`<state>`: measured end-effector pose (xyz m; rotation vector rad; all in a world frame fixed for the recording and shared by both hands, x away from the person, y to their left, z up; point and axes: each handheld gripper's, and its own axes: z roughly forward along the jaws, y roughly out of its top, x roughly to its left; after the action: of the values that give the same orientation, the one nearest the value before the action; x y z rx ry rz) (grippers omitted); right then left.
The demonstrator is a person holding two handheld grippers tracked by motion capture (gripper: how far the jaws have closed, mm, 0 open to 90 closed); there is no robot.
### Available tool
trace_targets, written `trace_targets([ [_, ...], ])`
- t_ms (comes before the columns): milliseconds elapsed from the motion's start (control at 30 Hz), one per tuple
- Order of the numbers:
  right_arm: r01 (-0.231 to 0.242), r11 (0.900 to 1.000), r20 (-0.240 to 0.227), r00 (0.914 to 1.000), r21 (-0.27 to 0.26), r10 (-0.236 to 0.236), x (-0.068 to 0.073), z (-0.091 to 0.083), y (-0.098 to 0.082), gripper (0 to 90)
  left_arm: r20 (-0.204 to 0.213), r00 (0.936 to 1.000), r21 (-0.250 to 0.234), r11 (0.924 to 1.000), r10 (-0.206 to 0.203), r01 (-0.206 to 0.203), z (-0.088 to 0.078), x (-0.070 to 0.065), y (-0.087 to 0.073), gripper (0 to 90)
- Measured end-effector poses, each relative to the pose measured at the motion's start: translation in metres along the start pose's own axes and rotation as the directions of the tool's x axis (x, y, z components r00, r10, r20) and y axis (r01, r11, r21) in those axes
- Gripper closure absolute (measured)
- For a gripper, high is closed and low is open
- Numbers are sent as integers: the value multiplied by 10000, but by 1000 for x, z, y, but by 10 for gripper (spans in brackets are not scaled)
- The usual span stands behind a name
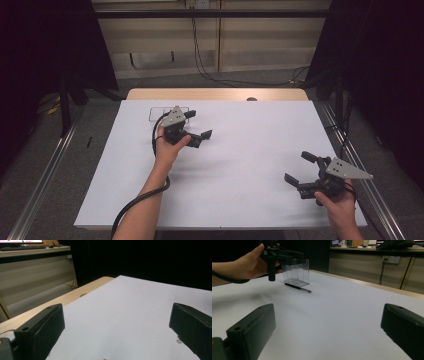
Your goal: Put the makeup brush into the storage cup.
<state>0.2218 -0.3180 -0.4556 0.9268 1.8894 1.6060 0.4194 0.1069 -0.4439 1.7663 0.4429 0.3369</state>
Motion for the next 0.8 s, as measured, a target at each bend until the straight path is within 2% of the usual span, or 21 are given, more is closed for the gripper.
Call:
trace_targets([
  [333, -2, 10000, 0, 10000, 0, 2, 0, 0, 0, 0, 146, 9999, 738, 9972, 71, -81, 4, 2, 8, 0],
  [500, -2, 10000, 5, 10000, 6, 2, 0, 0, 0, 0, 137, 9997, 1278, 9916, 188, -204, 6, 4, 11, 0],
  [667, -14, 10000, -37, 10000, 7, 14, 0, 0, 0, 0, 363, 9993, 1672, 9858, 98, -158, 9, 4, 14, 0],
  [800, 1, 10000, -31, 10000, 20, 0, 0, 0, 0, 0, 475, 9988, 2092, 9776, 123, -220, 12, 5, 17, 0],
])
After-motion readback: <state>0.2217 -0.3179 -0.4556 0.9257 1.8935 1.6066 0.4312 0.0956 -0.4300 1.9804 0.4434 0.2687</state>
